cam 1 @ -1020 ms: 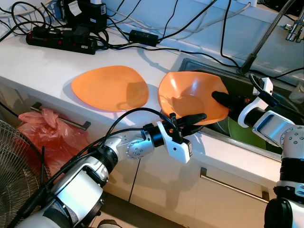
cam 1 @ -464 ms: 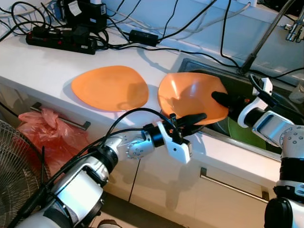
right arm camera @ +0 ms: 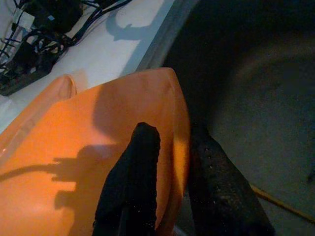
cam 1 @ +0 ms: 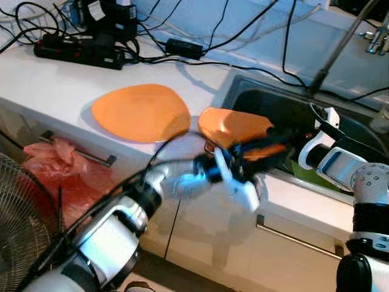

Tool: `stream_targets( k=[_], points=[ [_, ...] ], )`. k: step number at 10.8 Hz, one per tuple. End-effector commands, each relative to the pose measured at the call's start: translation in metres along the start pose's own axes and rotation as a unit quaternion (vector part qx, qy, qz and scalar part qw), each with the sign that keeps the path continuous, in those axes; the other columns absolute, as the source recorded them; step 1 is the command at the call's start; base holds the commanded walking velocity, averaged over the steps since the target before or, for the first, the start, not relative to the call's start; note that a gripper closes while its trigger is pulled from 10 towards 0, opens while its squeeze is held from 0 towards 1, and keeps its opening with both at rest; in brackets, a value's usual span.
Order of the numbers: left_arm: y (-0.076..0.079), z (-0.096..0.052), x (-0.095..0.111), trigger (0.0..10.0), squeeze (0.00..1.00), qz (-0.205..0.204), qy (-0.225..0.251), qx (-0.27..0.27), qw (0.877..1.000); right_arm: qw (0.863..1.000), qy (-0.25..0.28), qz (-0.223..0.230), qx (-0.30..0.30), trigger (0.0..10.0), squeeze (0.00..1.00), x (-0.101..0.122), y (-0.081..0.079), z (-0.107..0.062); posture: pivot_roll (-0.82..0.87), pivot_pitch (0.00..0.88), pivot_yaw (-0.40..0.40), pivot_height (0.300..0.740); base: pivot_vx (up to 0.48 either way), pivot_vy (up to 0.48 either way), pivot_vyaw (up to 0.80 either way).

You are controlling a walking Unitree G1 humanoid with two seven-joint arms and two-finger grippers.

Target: Kitchen organization

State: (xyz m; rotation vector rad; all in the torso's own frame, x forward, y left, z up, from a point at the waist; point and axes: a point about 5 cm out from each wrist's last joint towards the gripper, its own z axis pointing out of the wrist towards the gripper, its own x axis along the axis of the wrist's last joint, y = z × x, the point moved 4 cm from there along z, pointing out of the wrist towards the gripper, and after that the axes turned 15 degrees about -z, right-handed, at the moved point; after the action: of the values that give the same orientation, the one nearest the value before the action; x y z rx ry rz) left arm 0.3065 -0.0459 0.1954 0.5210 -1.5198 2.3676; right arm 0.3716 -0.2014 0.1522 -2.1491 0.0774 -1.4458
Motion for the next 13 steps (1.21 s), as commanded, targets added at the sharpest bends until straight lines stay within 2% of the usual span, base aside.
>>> stream_targets(
  k=[1, 3, 5, 7, 8, 9, 11, 13],
  points=[
    [-0.006, 0.005, 0.005, 10.0, 1.0, 0.001, 0.016, 0.017, 1.0, 1.0, -0.01, -0.001, -0.015, 0.0, 0.0, -0.003, 0.007, -0.002, 0.2, 0.0, -0.18, 0.74, 0.0, 0.0, 0.0],
    [-0.008, 0.004, 0.006, 10.0, 1.0, -0.001, 0.018, 0.022, 1.0, 1.0, -0.008, 0.0, -0.016, 0.0, 0.0, -0.002, 0.008, -0.002, 0.2, 0.0, -0.18, 0.74, 0.0, 0.0, 0.0],
    [-0.023, 0.005, 0.004, 10.0, 1.0, -0.026, 0.01, 0.059, 0.998, 1.0, -0.006, 0.0, -0.019, 0.0, 0.0, -0.002, 0.009, -0.002, 0.2, 0.0, -0.18, 0.74, 0.0, 0.0, 0.0],
    [-0.054, 0.005, -0.009, 10.0, 1.0, -0.07, -0.037, 0.153, 0.985, 0.998, 0.045, -0.006, -0.032, 0.0, 0.0, 0.012, 0.012, -0.005, 0.19, 0.0, -0.179, 0.74, 0.0, 0.0, 0.0],
    [-0.063, 0.002, -0.013, 10.0, 1.0, -0.076, -0.052, 0.179, 0.979, 0.997, 0.064, -0.012, -0.038, 0.0, 0.0, 0.02, 0.012, -0.008, 0.19, 0.0, -0.181, 0.74, 0.0, 0.0, 0.0],
    [-0.075, -0.01, -0.023, 10.0, 1.0, -0.084, -0.085, 0.221, 0.968, 0.992, 0.112, -0.018, -0.05, 0.0, 0.0, 0.036, 0.013, -0.015, 0.2, 0.0, -0.183, 0.74, 0.0, 0.0, 0.0],
    [-0.078, -0.024, -0.037, 10.0, 1.0, -0.108, -0.131, 0.24, 0.956, 0.983, 0.164, -0.022, -0.078, 0.0, 0.0, 0.051, 0.021, -0.026, 0.2, 0.0, -0.183, 0.74, 0.0, 0.0, 0.0],
    [-0.071, -0.028, -0.041, 10.0, 1.0, -0.134, -0.146, 0.223, 0.954, 0.971, 0.204, -0.03, -0.121, 0.0, 0.0, 0.059, 0.032, -0.041, 0.2, 0.0, -0.179, 0.74, 0.0, 0.0, 0.0]
  ],
)
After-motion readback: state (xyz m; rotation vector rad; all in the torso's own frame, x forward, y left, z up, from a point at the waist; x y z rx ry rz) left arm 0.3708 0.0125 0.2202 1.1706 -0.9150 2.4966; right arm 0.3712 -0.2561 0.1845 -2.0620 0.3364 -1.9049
